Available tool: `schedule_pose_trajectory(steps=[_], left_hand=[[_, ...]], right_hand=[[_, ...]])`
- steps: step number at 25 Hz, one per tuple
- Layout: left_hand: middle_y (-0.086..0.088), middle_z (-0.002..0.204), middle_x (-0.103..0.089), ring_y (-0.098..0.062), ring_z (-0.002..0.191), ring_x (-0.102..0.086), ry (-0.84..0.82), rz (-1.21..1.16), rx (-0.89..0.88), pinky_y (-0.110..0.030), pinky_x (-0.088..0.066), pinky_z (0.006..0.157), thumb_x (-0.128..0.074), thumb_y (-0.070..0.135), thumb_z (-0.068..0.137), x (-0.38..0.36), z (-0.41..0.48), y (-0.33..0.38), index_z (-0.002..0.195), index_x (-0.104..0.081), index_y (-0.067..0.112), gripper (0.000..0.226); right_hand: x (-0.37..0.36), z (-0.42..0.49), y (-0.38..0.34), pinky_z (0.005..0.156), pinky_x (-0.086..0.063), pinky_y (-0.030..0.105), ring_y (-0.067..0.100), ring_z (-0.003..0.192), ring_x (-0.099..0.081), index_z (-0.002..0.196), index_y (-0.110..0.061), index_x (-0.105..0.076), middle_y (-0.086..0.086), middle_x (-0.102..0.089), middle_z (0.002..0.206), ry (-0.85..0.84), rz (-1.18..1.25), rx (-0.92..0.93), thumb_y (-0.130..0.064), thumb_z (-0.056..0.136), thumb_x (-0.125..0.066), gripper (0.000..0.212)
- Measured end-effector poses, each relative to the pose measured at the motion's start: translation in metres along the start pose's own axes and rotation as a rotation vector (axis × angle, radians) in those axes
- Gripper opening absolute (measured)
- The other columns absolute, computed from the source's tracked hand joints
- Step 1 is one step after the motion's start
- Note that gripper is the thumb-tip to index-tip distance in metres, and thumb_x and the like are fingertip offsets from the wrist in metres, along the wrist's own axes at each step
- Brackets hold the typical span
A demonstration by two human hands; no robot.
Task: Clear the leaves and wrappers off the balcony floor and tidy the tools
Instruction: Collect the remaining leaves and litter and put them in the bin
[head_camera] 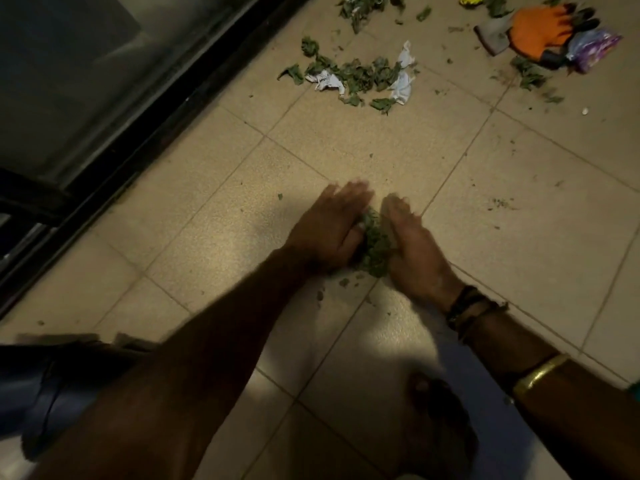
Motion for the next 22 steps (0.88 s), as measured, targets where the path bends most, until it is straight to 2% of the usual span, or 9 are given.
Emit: schedule_pose_trajectory(steps=[2,5,8,12,16,18,19,21,22], left_hand=[[-0.016,0.159,-0.035,-0.026,0.151,-0.026,0.032,-0.064,-0.096,-0.048,-0.017,0.125,-0.029,0.035,0.101,-0.005,-0.023,0.019,0.153,-0.035,0.004,0.060],[-0.016,0.156,-0.040,-0.026,0.150,-0.028,0.261,-0.181,0.146,-0.046,-0.013,0.126,-0.031,0.032,0.101,0.010,-0.047,-0.006,0.150,-0.040,0.002,0.058],[-0.017,0.153,-0.045,-0.028,0.149,-0.031,0.280,-0.168,0.213,-0.047,-0.016,0.125,-0.029,0.032,0.102,0.007,-0.041,-0.001,0.148,-0.042,-0.001,0.058],[-0.016,0.141,-0.057,-0.028,0.138,-0.048,0.347,-0.295,0.141,-0.048,-0.033,0.118,-0.032,0.023,0.102,-0.004,-0.043,0.035,0.140,-0.052,-0.001,0.049],[-0.011,0.117,-0.071,-0.020,0.113,-0.067,0.623,-0.915,0.454,-0.040,-0.053,0.100,-0.038,0.014,0.103,0.005,-0.057,0.022,0.122,-0.067,0.001,0.037],[-0.015,0.110,-0.073,-0.028,0.108,-0.069,0.736,-1.345,0.660,-0.045,-0.054,0.097,-0.042,0.020,0.104,-0.007,-0.064,0.009,0.111,-0.072,0.004,0.035],[-0.015,0.106,-0.072,-0.030,0.104,-0.069,0.767,-1.453,0.725,-0.046,-0.054,0.096,-0.046,0.022,0.103,-0.011,-0.069,0.005,0.108,-0.072,0.005,0.032],[-0.008,0.098,-0.067,-0.019,0.094,-0.065,0.719,-1.671,0.709,-0.038,-0.049,0.095,-0.054,0.019,0.099,-0.022,-0.074,0.006,0.106,-0.067,0.008,0.019],[-0.005,0.094,-0.063,-0.015,0.090,-0.061,0.706,-1.917,0.682,-0.034,-0.045,0.094,-0.055,0.022,0.097,-0.024,-0.076,0.013,0.103,-0.064,0.010,0.017]], right_hand=[[-0.010,-0.009,-0.008,0.128,-0.012,0.035,0.021,0.156,-0.017,0.162,-0.015,-0.020,0.004,-0.020,0.168,0.030,0.020,0.088,-0.004,0.096,-0.059,0.077],[0.026,-0.024,0.011,0.105,-0.046,0.033,0.020,0.127,-0.052,0.153,-0.019,-0.041,0.005,-0.054,0.141,0.298,0.136,-0.028,-0.013,0.090,-0.069,0.069],[0.017,-0.029,0.011,0.075,-0.041,0.023,0.018,0.103,-0.051,0.139,-0.024,-0.050,0.003,-0.050,0.118,0.206,-0.137,-0.106,-0.036,0.080,-0.081,0.068],[-0.007,-0.015,-0.019,0.074,-0.039,0.026,0.024,0.089,-0.062,0.108,-0.017,-0.068,0.000,-0.063,0.094,0.346,-0.092,-0.022,-0.008,0.091,-0.059,0.022],[-0.019,-0.011,-0.021,0.080,-0.061,0.044,0.013,0.085,-0.074,0.096,-0.026,-0.079,-0.009,-0.077,0.087,0.293,0.505,-0.189,-0.005,0.089,-0.064,0.026],[-0.016,-0.014,-0.042,0.079,-0.062,0.040,0.007,0.082,-0.073,0.095,-0.029,-0.079,-0.011,-0.076,0.086,0.235,0.455,-0.144,-0.011,0.090,-0.068,0.022],[-0.014,-0.015,-0.058,0.075,-0.061,0.031,0.003,0.077,-0.071,0.093,-0.027,-0.078,-0.013,-0.075,0.082,0.209,0.367,-0.086,-0.014,0.091,-0.067,0.018],[-0.010,-0.023,-0.096,0.065,-0.046,0.008,-0.001,0.068,-0.063,0.090,-0.020,-0.075,-0.014,-0.067,0.073,0.201,0.141,0.042,-0.021,0.095,-0.059,0.017],[-0.011,-0.027,-0.110,0.062,-0.041,0.007,0.001,0.068,-0.061,0.092,-0.019,-0.073,-0.014,-0.065,0.074,0.215,0.033,0.097,-0.026,0.097,-0.054,0.021]])
Point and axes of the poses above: each hand's wrist, its own z-axis towards the middle knuckle, its own x-axis out of the back of the hand, y = z × x, the point moved 8 cm from there along z, towards the middle knuckle
